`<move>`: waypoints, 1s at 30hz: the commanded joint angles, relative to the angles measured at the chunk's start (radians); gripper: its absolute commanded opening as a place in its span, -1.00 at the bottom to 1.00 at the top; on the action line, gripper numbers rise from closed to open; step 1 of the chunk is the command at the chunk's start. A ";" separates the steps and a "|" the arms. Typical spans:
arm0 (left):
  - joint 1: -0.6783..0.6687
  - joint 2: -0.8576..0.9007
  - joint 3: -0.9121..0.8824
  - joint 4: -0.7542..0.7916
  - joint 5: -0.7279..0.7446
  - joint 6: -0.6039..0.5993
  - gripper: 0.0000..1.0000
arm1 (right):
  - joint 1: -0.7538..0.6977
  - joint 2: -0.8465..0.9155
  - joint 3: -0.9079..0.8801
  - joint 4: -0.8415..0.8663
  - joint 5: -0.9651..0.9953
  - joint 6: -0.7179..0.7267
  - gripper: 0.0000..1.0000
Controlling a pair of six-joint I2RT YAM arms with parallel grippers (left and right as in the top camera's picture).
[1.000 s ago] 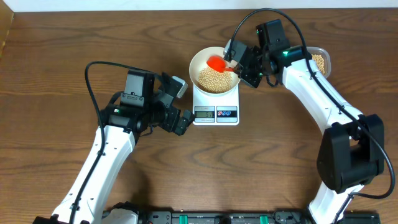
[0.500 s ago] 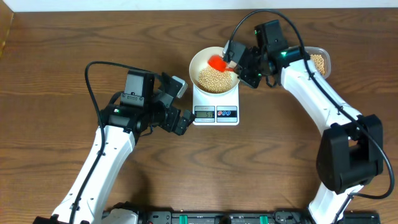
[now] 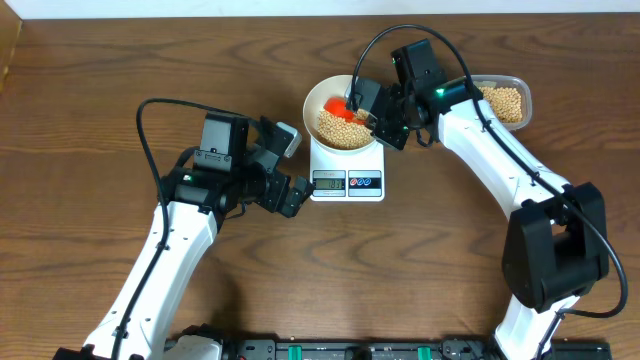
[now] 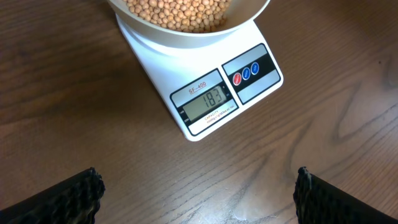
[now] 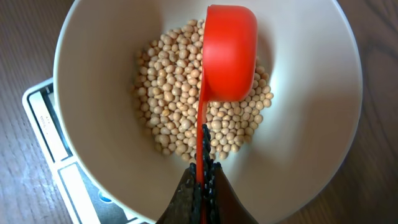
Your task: Scoop item into bowl and weigh 50g on scale
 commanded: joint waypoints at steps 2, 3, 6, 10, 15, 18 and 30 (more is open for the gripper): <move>0.000 0.003 0.000 -0.003 -0.005 0.006 1.00 | -0.005 0.025 0.001 -0.003 -0.052 0.067 -0.98; 0.000 0.003 0.000 -0.003 -0.006 0.006 0.99 | -0.008 0.025 0.002 -0.002 -0.055 0.076 -0.98; 0.000 0.003 0.000 -0.003 -0.006 0.006 0.99 | -0.019 0.025 0.002 0.004 -0.067 0.094 -0.98; 0.000 0.003 0.000 -0.003 -0.005 0.006 0.99 | -0.036 0.023 0.002 0.010 -0.084 0.128 -0.98; 0.000 0.003 0.000 -0.003 -0.006 0.006 0.99 | -0.051 0.023 0.002 0.003 -0.164 0.150 -0.98; 0.000 0.003 0.000 -0.003 -0.005 0.006 0.99 | -0.053 0.023 0.002 -0.013 -0.170 0.150 -0.98; 0.000 0.003 0.000 -0.003 -0.006 0.006 0.99 | -0.047 0.024 0.002 -0.047 -0.190 0.148 -0.98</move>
